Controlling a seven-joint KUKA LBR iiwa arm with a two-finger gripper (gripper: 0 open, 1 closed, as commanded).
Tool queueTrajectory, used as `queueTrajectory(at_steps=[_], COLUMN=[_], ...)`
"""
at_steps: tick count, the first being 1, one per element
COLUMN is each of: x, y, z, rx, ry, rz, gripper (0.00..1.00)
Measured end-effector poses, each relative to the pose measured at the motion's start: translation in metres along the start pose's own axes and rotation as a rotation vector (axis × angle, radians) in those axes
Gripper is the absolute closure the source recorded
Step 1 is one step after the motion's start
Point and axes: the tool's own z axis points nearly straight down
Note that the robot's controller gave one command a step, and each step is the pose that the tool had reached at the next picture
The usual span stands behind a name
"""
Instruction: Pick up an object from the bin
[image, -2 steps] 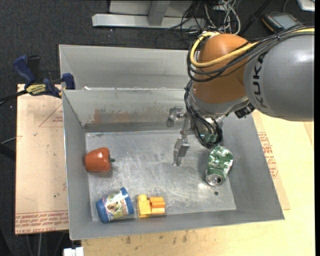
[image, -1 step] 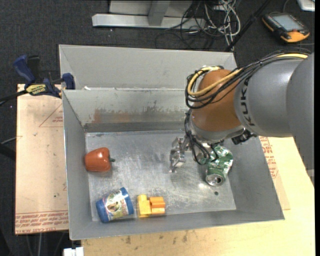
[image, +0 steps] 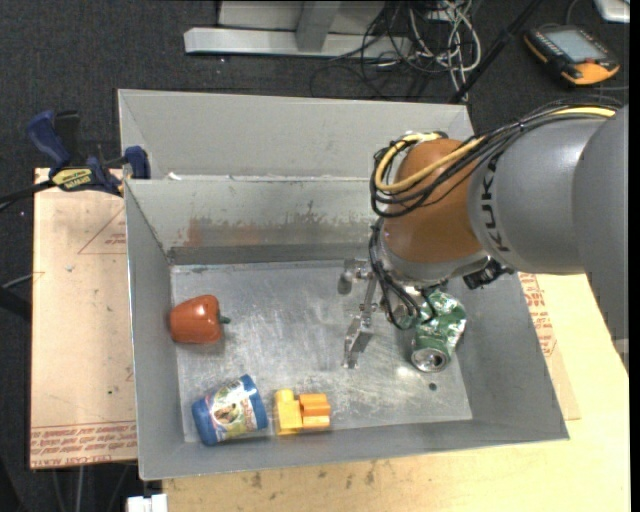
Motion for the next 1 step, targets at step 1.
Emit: queueTrajectory(at_steps=[1], x=[0.0], y=[0.0], z=[0.0], rx=[0.0], ry=[0.0], rz=[0.0], gripper=[0.0])
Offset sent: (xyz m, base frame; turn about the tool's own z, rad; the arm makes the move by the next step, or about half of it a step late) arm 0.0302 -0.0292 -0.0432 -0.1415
